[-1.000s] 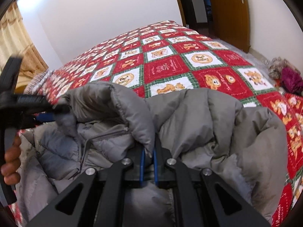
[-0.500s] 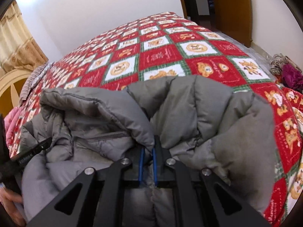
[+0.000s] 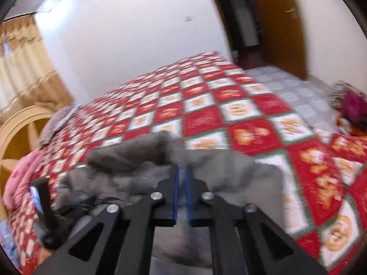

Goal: Fold large clothes
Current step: 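Lift the hem with both grippers and fold it toward the collar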

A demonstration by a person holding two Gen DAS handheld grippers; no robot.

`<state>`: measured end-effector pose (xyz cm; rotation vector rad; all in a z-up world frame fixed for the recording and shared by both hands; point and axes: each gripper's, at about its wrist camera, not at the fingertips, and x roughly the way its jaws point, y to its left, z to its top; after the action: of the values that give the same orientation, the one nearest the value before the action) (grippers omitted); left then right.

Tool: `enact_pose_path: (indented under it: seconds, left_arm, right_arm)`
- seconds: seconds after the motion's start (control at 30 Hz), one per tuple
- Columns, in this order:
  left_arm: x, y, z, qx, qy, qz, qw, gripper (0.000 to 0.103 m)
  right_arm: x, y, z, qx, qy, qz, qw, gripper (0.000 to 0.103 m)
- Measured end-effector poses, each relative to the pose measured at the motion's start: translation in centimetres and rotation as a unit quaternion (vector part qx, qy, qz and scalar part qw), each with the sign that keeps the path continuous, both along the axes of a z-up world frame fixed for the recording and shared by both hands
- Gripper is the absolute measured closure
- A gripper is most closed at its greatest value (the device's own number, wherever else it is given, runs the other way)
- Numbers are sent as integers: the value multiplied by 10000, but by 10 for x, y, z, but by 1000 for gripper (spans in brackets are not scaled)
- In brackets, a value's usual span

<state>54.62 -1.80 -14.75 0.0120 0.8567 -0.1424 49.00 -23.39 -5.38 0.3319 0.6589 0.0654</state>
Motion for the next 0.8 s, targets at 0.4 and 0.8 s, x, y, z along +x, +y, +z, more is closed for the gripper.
enact_pose_path:
  seconds: [0.4, 0.8]
  left_arm:
    - [0, 13, -1, -514, 86, -15, 9986, 92]
    - [-2, 13, -1, -552, 78, -36, 9984, 91]
  right_arm:
    - [31, 15, -72, 655, 1824, 755, 9781, 103]
    - [0, -1, -36, 492, 673, 453, 9955, 93]
